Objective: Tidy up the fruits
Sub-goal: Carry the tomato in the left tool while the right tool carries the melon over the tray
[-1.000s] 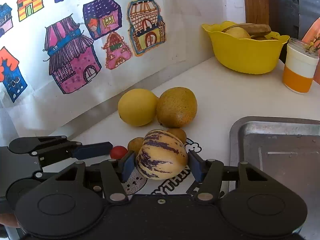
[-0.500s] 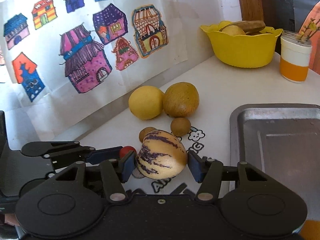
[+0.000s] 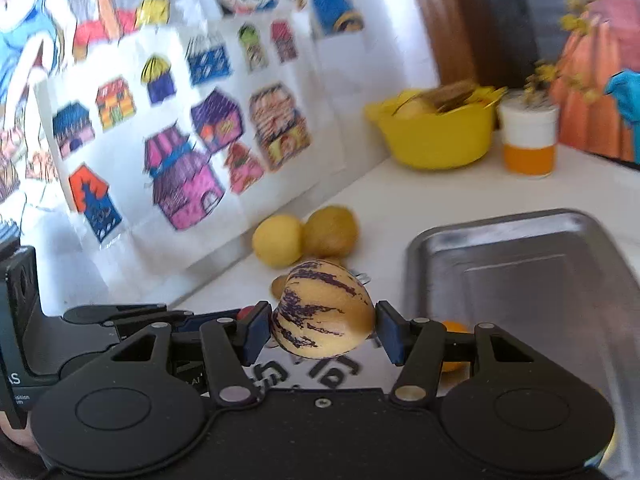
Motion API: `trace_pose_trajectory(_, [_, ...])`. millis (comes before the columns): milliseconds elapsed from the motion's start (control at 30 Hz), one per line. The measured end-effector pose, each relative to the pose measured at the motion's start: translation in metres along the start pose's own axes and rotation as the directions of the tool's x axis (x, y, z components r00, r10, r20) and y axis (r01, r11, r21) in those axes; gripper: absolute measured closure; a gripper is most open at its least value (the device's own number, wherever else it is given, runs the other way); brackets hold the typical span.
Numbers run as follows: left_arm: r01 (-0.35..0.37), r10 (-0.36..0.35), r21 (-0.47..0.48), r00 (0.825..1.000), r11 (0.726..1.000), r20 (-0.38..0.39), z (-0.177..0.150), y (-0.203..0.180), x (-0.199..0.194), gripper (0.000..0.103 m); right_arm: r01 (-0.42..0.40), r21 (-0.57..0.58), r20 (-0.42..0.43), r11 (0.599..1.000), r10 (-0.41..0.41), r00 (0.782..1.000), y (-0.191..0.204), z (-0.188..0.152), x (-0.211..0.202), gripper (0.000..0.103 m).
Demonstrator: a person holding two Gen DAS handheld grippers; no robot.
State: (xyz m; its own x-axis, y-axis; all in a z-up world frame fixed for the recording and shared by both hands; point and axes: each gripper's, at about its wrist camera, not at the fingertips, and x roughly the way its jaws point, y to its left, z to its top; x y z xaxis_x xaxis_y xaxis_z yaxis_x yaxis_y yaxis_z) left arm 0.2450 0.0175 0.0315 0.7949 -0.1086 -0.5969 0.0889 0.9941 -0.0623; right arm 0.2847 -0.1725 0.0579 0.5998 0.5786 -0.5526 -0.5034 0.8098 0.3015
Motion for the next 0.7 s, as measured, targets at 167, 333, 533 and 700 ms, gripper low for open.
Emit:
trace_pose_trajectory(167, [0.054,-0.053,-0.033,0.998,0.998,0.013,0.008,-0.024,0.008,0.080,0.079,0.038,0.079,0.996,-0.082,0.993,-0.029,-0.003,-0.033,0.044])
trace_pose_trajectory(333, [0.105,-0.105,-0.032,0.994,0.994,0.010,0.012,-0.051,0.021,0.080,0.159,0.066,0.116,0.985,-0.166,0.979,-0.058,-0.010,-0.056,0.044])
trace_pose_trajectory(533, [0.155,-0.155,-0.009,0.988,0.988,-0.011,0.010,-0.081,0.035,0.080,0.206,0.096,0.129,0.974,-0.217,0.968,-0.085,-0.021,-0.068,0.044])
trace_pose_trajectory(700, [0.174,-0.173,0.028,0.985,0.984,-0.026,0.009,-0.097,0.040,0.079,0.216,0.131,0.125,0.967,-0.233,0.964,-0.102,-0.027,-0.068,0.044])
